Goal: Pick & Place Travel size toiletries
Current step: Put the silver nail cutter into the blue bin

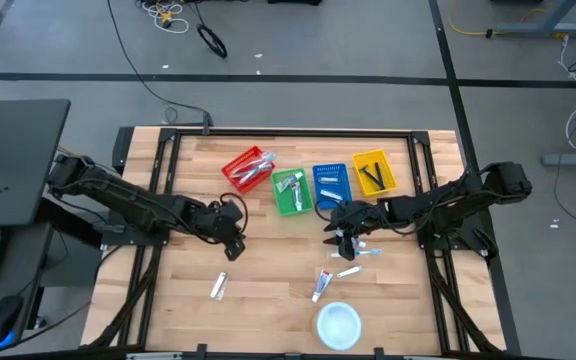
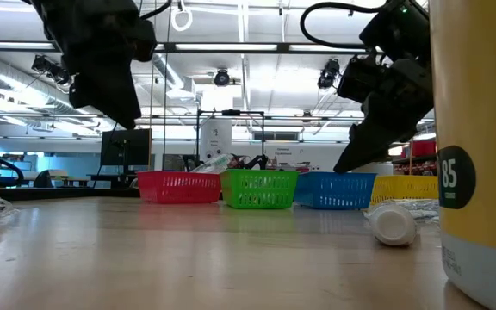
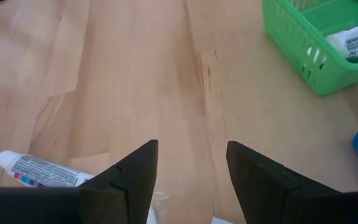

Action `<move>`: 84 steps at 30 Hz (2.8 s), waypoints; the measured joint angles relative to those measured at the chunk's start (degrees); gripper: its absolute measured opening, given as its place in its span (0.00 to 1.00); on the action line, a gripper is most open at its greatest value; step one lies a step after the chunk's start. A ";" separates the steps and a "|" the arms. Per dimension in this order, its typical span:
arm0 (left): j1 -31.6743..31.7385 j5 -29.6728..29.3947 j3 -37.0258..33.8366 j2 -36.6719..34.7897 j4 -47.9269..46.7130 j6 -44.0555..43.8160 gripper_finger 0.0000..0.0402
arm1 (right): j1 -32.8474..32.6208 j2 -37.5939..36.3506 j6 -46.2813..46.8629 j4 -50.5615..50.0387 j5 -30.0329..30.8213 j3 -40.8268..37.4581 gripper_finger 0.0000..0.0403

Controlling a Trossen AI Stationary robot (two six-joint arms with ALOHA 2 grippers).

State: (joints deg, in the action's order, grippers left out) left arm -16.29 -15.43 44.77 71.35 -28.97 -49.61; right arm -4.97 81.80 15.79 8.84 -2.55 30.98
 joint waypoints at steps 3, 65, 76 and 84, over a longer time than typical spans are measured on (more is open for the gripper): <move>-2.21 4.61 0.01 0.00 0.00 -5.93 0.35 | -0.02 0.00 0.00 0.00 -0.04 0.00 0.50; -13.57 -5.82 -0.11 21.49 0.74 -18.51 0.17 | -0.02 -0.02 -0.29 1.52 0.17 0.00 0.50; -2.56 -5.84 2.97 21.38 15.83 10.19 0.14 | 0.46 -0.02 0.45 17.97 4.09 -0.02 0.50; 4.14 -14.39 8.30 21.31 21.22 28.80 0.15 | 0.48 -0.02 18.91 19.69 9.88 -0.02 0.50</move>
State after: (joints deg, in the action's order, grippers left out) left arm -12.15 -29.81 53.07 92.66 -7.75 -20.82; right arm -4.49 81.78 34.70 28.53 7.33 30.96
